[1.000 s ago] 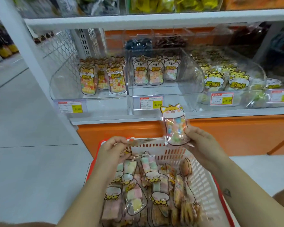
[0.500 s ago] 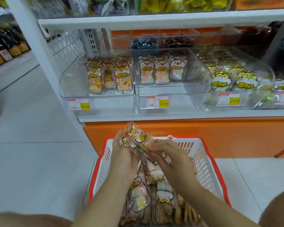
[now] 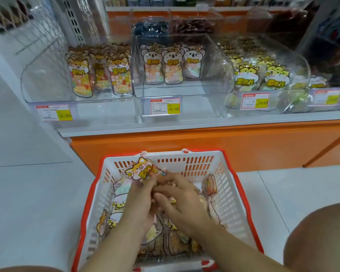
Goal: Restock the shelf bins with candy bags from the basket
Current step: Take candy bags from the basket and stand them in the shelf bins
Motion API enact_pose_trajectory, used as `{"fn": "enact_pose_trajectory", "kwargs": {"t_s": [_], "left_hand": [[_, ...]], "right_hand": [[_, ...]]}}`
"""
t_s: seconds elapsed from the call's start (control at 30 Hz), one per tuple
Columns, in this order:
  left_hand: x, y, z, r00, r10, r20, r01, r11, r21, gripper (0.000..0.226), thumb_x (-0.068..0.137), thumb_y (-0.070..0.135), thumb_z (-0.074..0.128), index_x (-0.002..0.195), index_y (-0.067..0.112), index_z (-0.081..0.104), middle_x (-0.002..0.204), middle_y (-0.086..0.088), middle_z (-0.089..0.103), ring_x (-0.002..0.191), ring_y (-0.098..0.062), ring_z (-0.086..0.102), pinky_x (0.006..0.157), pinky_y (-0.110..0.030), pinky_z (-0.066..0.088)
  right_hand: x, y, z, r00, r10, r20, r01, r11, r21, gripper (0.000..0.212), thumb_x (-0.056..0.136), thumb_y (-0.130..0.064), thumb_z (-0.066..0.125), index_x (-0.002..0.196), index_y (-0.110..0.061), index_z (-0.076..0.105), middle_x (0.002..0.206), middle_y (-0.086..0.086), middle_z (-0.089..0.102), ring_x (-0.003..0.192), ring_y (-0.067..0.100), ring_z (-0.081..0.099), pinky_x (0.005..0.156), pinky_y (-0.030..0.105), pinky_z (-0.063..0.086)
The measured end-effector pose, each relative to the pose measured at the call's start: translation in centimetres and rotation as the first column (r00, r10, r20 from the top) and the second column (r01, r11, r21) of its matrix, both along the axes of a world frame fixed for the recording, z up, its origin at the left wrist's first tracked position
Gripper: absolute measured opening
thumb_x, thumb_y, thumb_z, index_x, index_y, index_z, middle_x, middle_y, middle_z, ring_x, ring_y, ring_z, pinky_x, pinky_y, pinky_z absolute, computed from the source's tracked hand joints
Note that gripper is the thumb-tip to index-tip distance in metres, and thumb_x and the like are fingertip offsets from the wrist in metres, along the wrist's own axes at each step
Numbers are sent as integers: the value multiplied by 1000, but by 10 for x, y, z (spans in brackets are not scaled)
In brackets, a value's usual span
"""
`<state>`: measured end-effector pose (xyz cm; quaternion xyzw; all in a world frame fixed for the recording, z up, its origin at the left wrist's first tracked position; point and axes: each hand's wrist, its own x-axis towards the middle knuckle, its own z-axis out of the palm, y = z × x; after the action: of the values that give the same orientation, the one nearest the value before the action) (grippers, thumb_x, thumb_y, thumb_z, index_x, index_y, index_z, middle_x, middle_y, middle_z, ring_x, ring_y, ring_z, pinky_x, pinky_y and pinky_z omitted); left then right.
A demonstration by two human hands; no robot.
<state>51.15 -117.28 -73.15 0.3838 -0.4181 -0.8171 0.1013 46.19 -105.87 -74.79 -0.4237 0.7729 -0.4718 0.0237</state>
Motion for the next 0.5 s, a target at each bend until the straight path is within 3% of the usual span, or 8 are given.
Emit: {"fn": "enact_pose_trajectory", "kwargs": {"t_s": [0.07, 0.13, 0.2, 0.27, 0.33, 0.4, 0.5], "left_hand": [[-1, -6, -12, 993, 55, 102, -50, 997, -57, 31, 96, 19, 64, 118, -3, 60, 86, -17, 72, 64, -22, 71, 52, -32, 53], [-2, -15, -26, 986, 99, 136, -90, 993, -70, 34, 94, 17, 69, 122, 2, 57, 102, -19, 73, 77, -28, 74, 64, -40, 56], [-2, -22, -36, 984, 108, 142, -93, 990, -107, 33, 93, 15, 70, 124, 11, 58, 111, -13, 73, 91, -28, 74, 73, -43, 59], [-2, -23, -41, 981, 109, 163, -90, 988, -122, 32, 92, 13, 71, 122, 17, 61, 115, -8, 73, 98, -25, 73, 86, -49, 59], [-3, -22, -47, 980, 101, 171, -83, 990, -111, 32, 90, 13, 73, 120, 16, 63, 115, -8, 73, 101, -25, 72, 96, -52, 54], [-3, -21, -54, 976, 95, 197, -76, 992, -105, 29, 90, 14, 73, 117, 17, 65, 112, -6, 75, 101, -23, 72, 98, -51, 53], [-5, -20, -60, 964, 75, 255, -50, 993, -103, 24, 89, 22, 76, 111, 24, 67, 109, -2, 76, 103, -23, 72, 101, -56, 49]], "right_hand": [[-11, 9, -14, 979, -105, 175, 102, 994, 25, 40, 97, -45, 49, 107, -19, 77, 113, -9, 61, 110, -1, 53, 94, 13, 40], [-40, 25, -45, 896, -335, 292, 299, 941, 161, 33, 97, -42, 51, 107, -21, 74, 112, -8, 62, 106, 1, 55, 87, 14, 42], [-71, 42, -73, 784, -517, 342, 388, 839, 381, 23, 92, -31, 59, 110, -20, 68, 109, 2, 64, 100, 19, 61, 74, 15, 44], [-91, 53, -90, 706, -593, 387, 331, 759, 560, 41, 87, -36, 63, 122, -17, 60, 106, 14, 65, 98, 32, 62, 66, 23, 46], [-103, 56, -105, 677, -655, 336, 297, 661, 689, 67, 87, -47, 62, 139, -7, 49, 126, 21, 58, 120, 36, 52, 86, 33, 46], [-112, 52, -123, 644, -706, 295, 333, 606, 723, 63, 92, -38, 60, 142, -4, 45, 140, 20, 47, 125, 37, 47, 99, 39, 43], [-119, 44, -146, 638, -728, 249, 334, 554, 763, 52, 89, -30, 58, 136, -9, 49, 138, 15, 47, 121, 35, 50, 98, 40, 45]]}}
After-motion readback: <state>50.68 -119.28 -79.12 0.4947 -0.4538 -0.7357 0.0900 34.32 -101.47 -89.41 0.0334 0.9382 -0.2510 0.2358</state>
